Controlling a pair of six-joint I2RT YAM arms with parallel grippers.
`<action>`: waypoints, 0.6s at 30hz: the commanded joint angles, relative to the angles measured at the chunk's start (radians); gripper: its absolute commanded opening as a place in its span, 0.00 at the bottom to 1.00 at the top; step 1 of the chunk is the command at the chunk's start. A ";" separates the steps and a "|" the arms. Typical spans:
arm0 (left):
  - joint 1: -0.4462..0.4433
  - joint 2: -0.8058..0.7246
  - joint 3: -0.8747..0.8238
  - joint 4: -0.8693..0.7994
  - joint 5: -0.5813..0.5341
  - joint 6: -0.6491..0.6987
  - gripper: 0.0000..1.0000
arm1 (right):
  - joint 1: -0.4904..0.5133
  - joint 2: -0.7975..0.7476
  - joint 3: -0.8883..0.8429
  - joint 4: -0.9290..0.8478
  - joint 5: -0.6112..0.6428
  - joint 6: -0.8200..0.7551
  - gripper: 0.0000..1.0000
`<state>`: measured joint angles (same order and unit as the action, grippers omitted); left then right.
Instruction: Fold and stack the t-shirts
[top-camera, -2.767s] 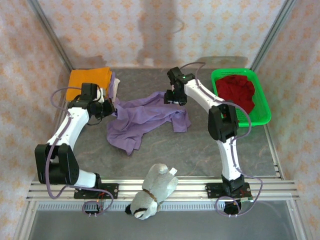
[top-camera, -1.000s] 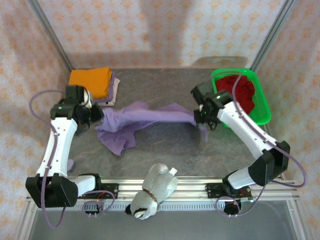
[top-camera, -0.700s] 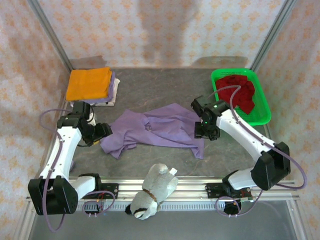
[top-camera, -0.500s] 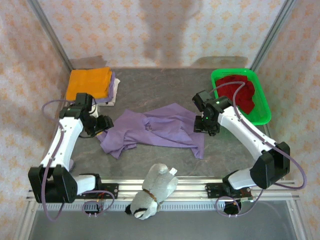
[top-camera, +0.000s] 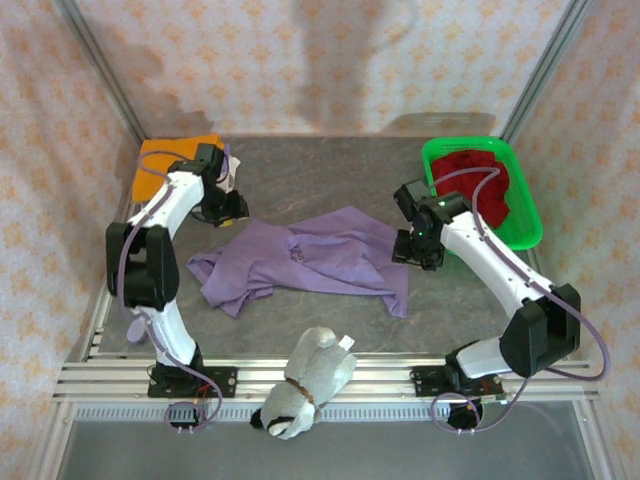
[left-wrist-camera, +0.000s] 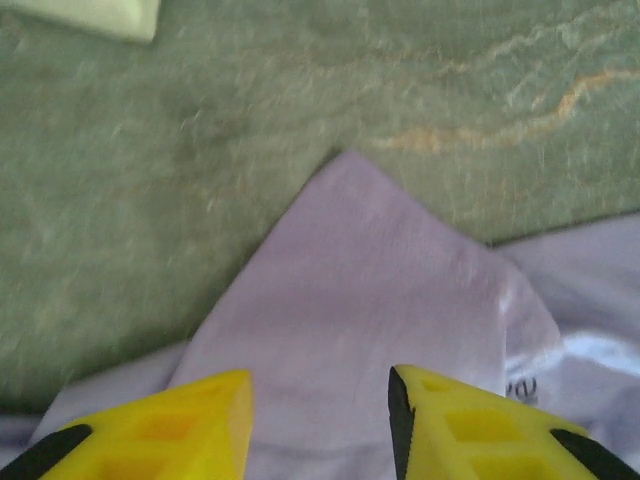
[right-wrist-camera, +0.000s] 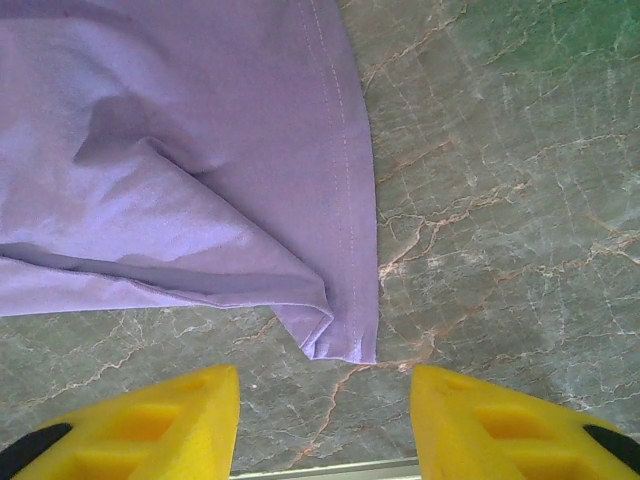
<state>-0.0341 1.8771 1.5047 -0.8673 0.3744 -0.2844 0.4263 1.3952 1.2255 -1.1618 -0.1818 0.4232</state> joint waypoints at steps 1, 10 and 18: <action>-0.034 0.104 0.103 -0.042 -0.066 0.053 0.40 | -0.007 -0.037 -0.003 -0.020 0.008 0.011 0.48; -0.062 0.235 0.184 -0.053 -0.156 0.063 0.40 | -0.008 -0.051 -0.011 -0.027 0.014 0.016 0.48; -0.069 0.271 0.187 0.006 -0.125 0.060 0.37 | -0.009 -0.060 -0.031 -0.022 0.013 0.015 0.48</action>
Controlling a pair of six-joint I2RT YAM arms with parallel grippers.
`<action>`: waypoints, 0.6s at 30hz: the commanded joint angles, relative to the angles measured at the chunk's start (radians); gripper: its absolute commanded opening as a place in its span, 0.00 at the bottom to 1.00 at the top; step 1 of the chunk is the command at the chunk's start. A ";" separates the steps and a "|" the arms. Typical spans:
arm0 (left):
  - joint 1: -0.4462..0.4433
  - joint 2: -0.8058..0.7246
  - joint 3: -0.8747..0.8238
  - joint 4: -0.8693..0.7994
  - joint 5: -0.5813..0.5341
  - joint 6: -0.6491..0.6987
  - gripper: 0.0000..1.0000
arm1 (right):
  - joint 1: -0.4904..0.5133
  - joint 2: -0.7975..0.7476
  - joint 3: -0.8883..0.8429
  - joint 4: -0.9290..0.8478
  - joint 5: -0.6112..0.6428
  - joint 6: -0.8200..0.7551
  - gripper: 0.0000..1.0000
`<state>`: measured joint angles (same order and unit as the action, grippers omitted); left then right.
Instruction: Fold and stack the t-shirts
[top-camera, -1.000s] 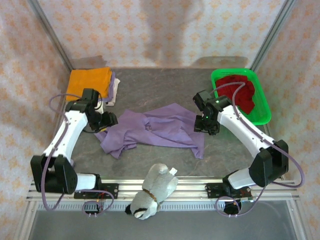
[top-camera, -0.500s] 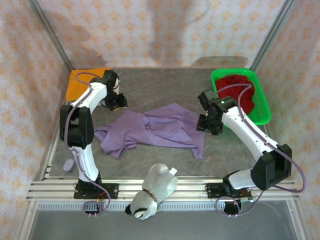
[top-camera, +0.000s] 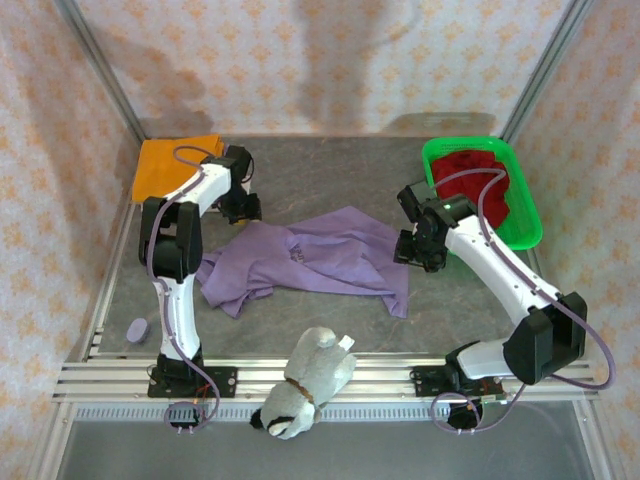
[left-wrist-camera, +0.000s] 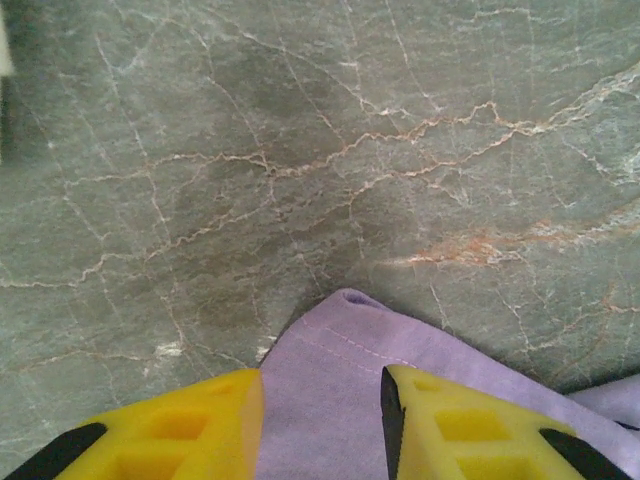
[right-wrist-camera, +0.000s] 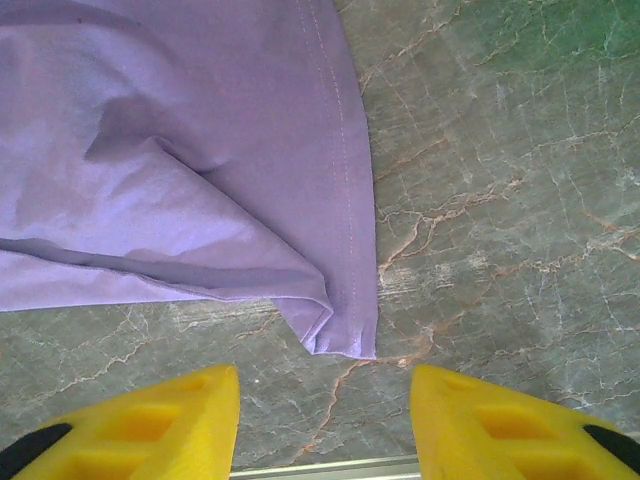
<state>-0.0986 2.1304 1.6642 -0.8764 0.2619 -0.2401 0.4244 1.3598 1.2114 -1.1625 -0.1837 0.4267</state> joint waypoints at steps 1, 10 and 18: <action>-0.005 0.022 0.030 0.023 -0.007 0.022 0.36 | -0.007 -0.029 -0.026 -0.015 0.009 0.011 0.48; -0.027 0.057 0.017 0.023 -0.024 0.054 0.30 | -0.021 -0.047 -0.106 0.019 -0.024 0.030 0.48; -0.027 0.050 0.006 0.040 0.015 0.064 0.08 | -0.021 -0.089 -0.264 0.069 -0.048 0.100 0.48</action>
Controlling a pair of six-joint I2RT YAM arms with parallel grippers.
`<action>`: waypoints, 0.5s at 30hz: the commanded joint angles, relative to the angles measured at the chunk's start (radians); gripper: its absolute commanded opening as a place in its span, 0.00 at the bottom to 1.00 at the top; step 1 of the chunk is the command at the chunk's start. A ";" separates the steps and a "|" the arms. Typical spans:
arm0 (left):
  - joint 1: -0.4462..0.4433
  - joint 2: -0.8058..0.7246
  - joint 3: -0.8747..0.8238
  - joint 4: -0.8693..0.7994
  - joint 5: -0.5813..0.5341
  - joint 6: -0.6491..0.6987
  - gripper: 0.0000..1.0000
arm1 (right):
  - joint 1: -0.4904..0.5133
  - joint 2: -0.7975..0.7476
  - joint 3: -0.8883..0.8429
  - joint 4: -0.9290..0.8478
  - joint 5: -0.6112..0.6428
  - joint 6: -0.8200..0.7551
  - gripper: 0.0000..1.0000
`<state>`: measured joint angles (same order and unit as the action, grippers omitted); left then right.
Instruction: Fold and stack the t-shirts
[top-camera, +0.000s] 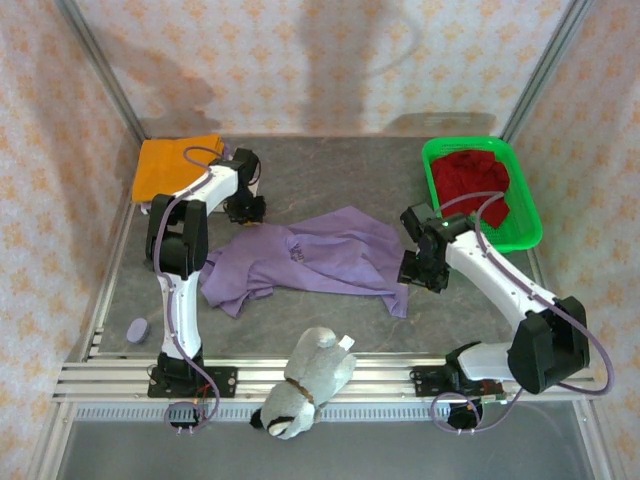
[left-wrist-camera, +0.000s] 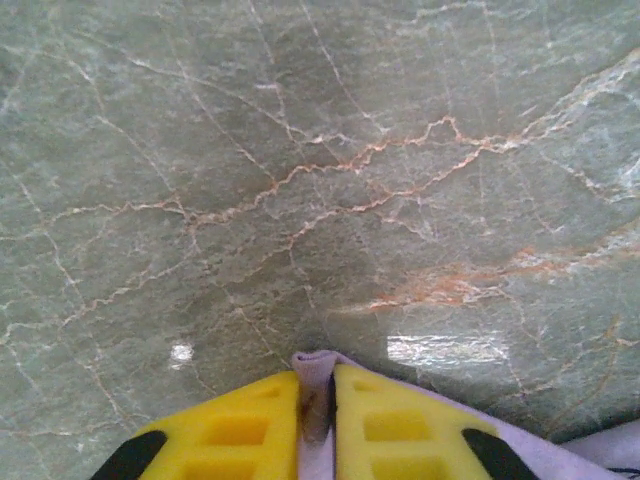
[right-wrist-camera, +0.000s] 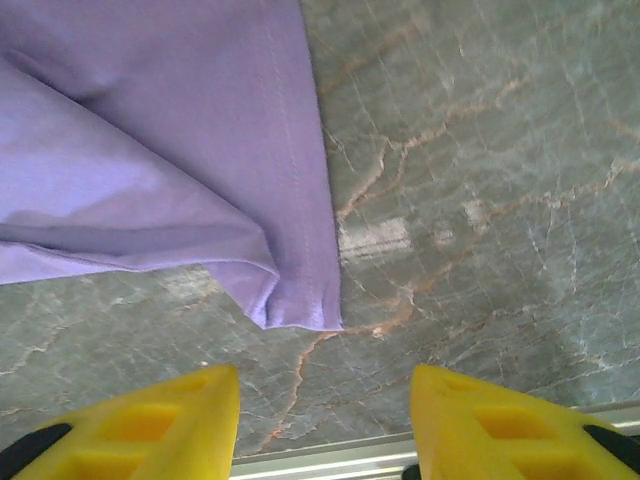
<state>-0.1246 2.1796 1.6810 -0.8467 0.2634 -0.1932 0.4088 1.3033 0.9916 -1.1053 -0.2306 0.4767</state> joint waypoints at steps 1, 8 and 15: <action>-0.001 -0.012 -0.016 0.017 0.018 0.018 0.04 | -0.005 -0.038 -0.068 0.020 -0.002 0.059 0.48; 0.000 -0.194 -0.047 0.040 -0.017 0.002 0.00 | -0.004 -0.021 -0.187 0.106 -0.050 0.088 0.47; 0.033 -0.221 -0.067 0.044 0.049 -0.034 0.00 | 0.002 0.050 -0.230 0.211 -0.108 0.095 0.42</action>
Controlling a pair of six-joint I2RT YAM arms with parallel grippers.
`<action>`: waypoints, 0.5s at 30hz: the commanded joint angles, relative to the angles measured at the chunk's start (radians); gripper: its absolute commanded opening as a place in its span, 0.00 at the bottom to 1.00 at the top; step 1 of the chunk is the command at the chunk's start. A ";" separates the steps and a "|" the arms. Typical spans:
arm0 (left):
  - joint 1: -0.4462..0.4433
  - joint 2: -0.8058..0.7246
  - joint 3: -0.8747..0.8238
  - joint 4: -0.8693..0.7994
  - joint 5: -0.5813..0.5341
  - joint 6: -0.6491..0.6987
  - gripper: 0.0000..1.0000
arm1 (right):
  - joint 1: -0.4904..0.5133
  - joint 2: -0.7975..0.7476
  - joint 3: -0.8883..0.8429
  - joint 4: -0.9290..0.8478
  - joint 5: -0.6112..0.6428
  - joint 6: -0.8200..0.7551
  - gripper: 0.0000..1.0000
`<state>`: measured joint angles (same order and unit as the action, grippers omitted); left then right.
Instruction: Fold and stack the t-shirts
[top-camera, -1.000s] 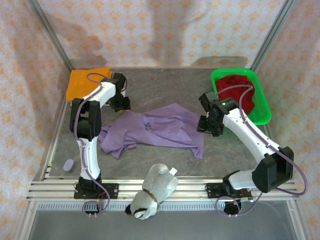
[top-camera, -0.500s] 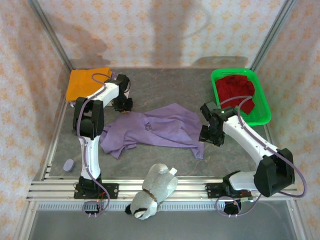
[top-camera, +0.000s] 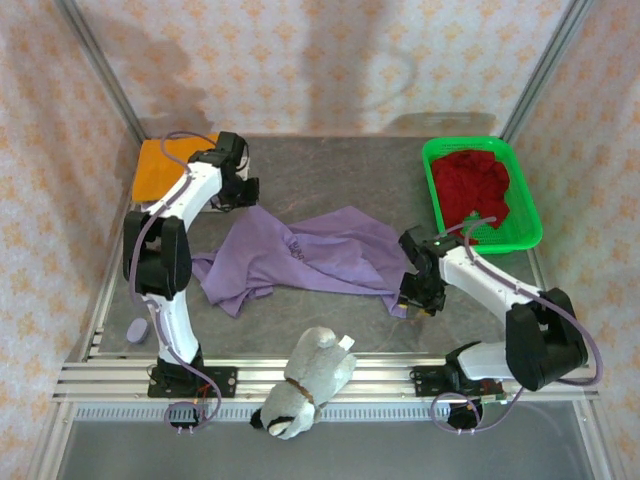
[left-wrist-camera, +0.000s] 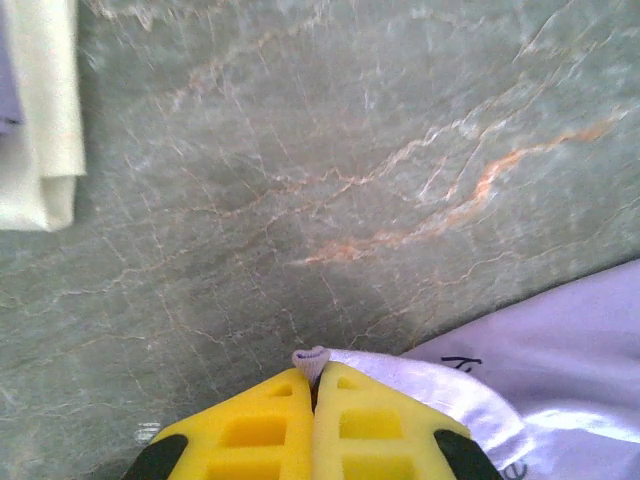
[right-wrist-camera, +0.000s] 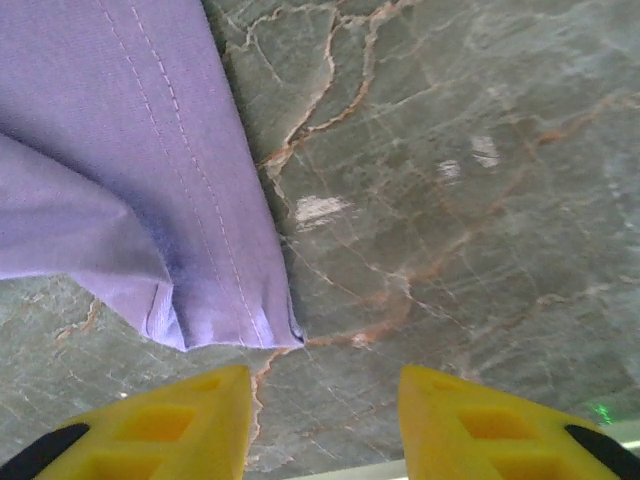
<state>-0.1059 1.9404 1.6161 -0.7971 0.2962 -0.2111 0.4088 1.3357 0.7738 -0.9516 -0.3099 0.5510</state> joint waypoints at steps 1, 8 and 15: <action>0.014 0.015 -0.007 0.000 0.019 -0.019 0.00 | 0.004 0.022 -0.019 0.069 -0.037 0.022 0.42; 0.015 -0.026 -0.001 -0.009 0.017 -0.019 0.00 | 0.010 0.072 -0.063 0.124 -0.060 0.027 0.39; 0.015 -0.061 0.021 -0.037 0.016 -0.016 0.00 | 0.011 0.102 -0.077 0.160 -0.058 0.030 0.28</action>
<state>-0.0937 1.9301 1.6073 -0.8009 0.3077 -0.2192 0.4137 1.4261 0.7086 -0.8127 -0.3706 0.5728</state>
